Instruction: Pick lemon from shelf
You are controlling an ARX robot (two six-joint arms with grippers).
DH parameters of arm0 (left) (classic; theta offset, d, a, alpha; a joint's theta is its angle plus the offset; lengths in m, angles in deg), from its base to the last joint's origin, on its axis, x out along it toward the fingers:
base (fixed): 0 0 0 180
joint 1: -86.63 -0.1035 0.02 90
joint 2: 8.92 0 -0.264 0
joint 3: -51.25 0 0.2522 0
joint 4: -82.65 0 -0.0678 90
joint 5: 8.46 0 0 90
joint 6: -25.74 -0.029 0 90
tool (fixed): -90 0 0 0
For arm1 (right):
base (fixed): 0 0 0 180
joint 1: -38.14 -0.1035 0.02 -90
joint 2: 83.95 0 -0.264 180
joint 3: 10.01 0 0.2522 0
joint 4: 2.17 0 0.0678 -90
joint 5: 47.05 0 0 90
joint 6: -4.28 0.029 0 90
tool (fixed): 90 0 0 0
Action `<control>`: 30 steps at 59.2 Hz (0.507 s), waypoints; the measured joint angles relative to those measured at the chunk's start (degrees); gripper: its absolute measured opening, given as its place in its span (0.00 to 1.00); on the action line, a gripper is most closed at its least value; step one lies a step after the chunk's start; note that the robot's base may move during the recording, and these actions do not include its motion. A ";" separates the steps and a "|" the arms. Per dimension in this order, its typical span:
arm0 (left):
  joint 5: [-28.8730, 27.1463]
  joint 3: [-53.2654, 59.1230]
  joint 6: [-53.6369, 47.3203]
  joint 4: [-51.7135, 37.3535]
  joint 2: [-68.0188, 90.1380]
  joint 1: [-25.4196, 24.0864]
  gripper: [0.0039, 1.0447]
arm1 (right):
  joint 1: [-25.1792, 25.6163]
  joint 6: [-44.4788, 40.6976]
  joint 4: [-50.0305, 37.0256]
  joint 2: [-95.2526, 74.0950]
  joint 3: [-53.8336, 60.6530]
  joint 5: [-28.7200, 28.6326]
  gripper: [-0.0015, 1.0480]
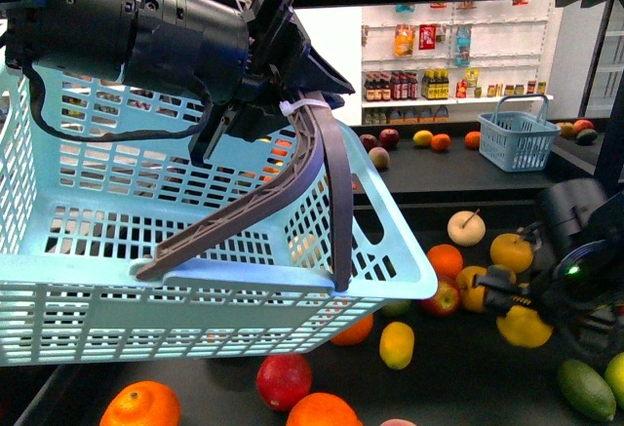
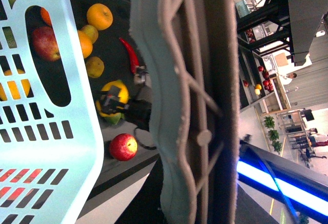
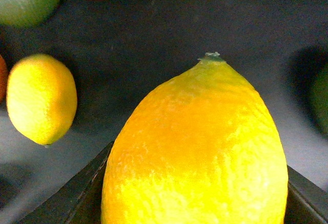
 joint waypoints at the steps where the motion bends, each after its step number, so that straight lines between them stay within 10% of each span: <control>1: 0.00 0.00 0.00 0.00 0.00 0.00 0.10 | 0.24 -0.09 -0.26 0.94 0.76 -0.31 0.68; 30: 0.00 0.00 -0.02 0.00 0.00 0.02 0.09 | -12.44 4.09 1.55 34.36 14.05 -12.24 0.67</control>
